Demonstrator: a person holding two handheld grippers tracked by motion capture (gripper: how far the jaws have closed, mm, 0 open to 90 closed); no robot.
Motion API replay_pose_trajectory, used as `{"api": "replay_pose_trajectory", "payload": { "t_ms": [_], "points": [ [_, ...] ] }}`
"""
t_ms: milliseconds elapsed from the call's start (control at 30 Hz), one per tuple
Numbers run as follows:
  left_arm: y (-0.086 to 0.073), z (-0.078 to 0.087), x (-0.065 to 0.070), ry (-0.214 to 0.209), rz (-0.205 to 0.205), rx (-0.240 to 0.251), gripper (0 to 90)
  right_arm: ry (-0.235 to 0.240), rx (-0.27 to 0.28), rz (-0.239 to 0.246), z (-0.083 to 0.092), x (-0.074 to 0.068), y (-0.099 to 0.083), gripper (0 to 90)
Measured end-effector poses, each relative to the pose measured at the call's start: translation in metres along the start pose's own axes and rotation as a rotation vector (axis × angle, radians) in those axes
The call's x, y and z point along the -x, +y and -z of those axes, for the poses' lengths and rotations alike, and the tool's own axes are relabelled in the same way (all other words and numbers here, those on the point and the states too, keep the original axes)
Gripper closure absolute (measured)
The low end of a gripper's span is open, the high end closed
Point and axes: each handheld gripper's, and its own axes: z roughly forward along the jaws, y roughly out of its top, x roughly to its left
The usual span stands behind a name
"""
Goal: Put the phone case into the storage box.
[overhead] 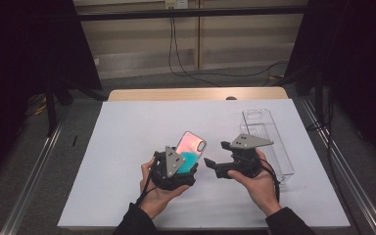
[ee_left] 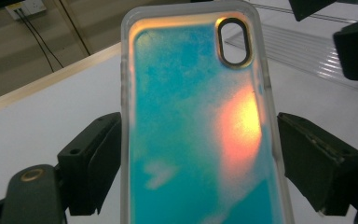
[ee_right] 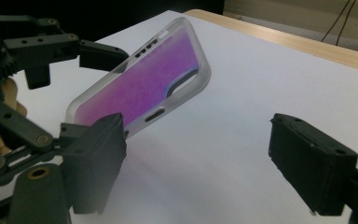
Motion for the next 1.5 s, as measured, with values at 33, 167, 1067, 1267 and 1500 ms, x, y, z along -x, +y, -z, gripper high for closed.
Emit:
{"api": "replay_pose_trajectory", "payload": {
  "t_ms": [33,167,1067,1267,1500],
  "points": [
    [0.0,0.0,0.0,0.005,-0.001,0.001,17.0,0.004,-0.01,-0.005,-0.001,0.001,0.001,23.4],
    [-0.003,-0.001,-0.001,0.006,0.016,0.003,17.0,-0.017,-0.041,-0.036,-0.007,0.002,0.004,30.0],
    [-0.005,-0.002,0.003,0.024,-0.014,0.014,17.1,0.068,-0.101,-0.239,-0.026,0.004,0.016,62.6],
    [-0.005,-0.002,0.003,0.029,-0.023,0.011,17.0,0.093,-0.108,-0.286,-0.029,0.007,0.016,63.9],
    [-0.006,-0.004,0.005,0.034,-0.034,0.006,17.1,0.113,-0.13,-0.342,-0.032,0.01,0.017,68.7]
  ]
}}
